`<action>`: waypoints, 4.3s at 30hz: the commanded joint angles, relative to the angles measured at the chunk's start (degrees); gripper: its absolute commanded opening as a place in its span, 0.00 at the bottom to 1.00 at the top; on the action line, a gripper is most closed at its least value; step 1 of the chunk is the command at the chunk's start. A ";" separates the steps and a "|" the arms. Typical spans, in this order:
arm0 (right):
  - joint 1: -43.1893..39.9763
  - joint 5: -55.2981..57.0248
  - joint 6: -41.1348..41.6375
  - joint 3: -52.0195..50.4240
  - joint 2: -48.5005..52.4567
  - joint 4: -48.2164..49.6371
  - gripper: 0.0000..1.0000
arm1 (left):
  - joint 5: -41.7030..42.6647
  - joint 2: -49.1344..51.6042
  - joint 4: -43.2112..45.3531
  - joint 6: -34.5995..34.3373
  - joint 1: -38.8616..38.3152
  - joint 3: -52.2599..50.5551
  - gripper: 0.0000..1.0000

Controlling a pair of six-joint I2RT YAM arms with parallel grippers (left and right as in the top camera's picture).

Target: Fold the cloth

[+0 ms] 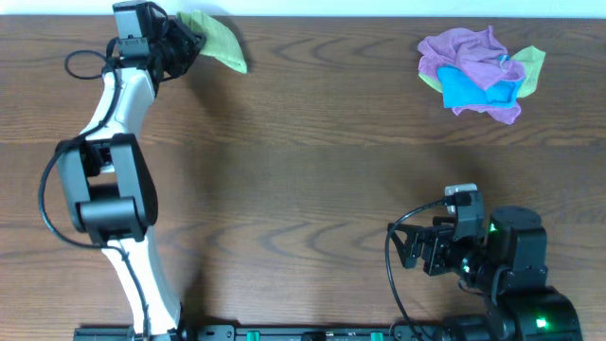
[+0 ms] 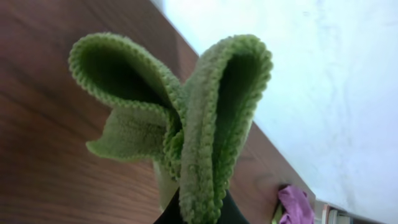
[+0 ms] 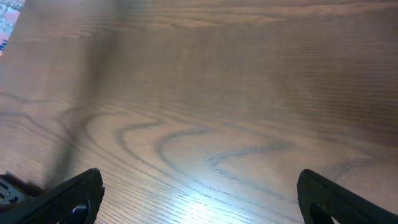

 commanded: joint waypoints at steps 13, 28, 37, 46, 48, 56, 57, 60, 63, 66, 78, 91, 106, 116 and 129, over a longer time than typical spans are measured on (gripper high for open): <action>-0.42 -0.61 0.63 -0.28 -0.28 -0.07 0.99 | 0.48 6.84 -7.76 7.80 5.60 2.19 0.06; -0.42 -0.61 0.63 -0.28 -0.28 -0.09 0.99 | -3.06 6.84 -10.51 11.93 8.22 2.19 0.57; -0.42 -0.61 0.63 -0.28 -0.28 -0.09 0.99 | -3.52 4.09 -19.37 20.98 8.50 2.27 0.95; -0.42 -0.61 0.63 -0.28 -0.28 -0.09 0.99 | -9.11 -5.55 -28.26 27.30 8.09 2.27 0.96; -0.42 -0.61 0.63 -0.28 -0.28 -0.07 0.99 | -9.68 -8.37 -31.36 28.46 7.52 2.27 0.96; -0.42 -0.61 0.63 -0.28 -0.28 -0.07 0.99 | -15.87 -18.51 -44.24 32.54 1.68 2.25 0.95; -0.42 -0.61 0.63 -0.28 -0.28 -0.09 0.99 | -16.41 -19.82 -45.05 32.57 0.70 2.25 0.95; -0.42 -0.61 0.63 -0.28 -0.28 -0.07 0.99 | -17.29 -23.06 -46.16 32.52 -1.60 2.25 0.95; -0.42 -0.61 0.63 -0.28 -0.28 -0.09 0.99 | -18.51 -25.90 -46.66 31.63 -2.93 2.25 0.95; -0.42 -0.61 0.63 -0.28 -0.28 -0.09 0.99 | -18.80 -27.61 -45.16 31.58 -3.43 2.27 0.95; -0.42 -0.61 0.63 -0.28 -0.28 -0.07 0.99 | -19.08 -33.51 -56.52 33.20 -6.56 -0.46 0.95; -0.42 -0.61 0.63 -0.28 -0.28 -0.09 0.99 | -21.00 -56.52 -35.19 31.67 -9.46 -33.70 0.95; -0.42 -0.61 0.63 -0.28 -0.28 -0.09 0.99 | -32.09 -95.54 -23.91 33.79 -9.44 -67.12 0.95; -0.42 -0.61 0.63 -0.28 -0.28 -0.09 0.99 | -34.18 -112.06 -25.20 42.18 -9.44 -79.73 0.95; -0.42 -0.61 0.63 -0.28 -0.28 -0.09 0.99 | -35.06 -121.52 -32.09 43.52 -9.18 -85.05 0.95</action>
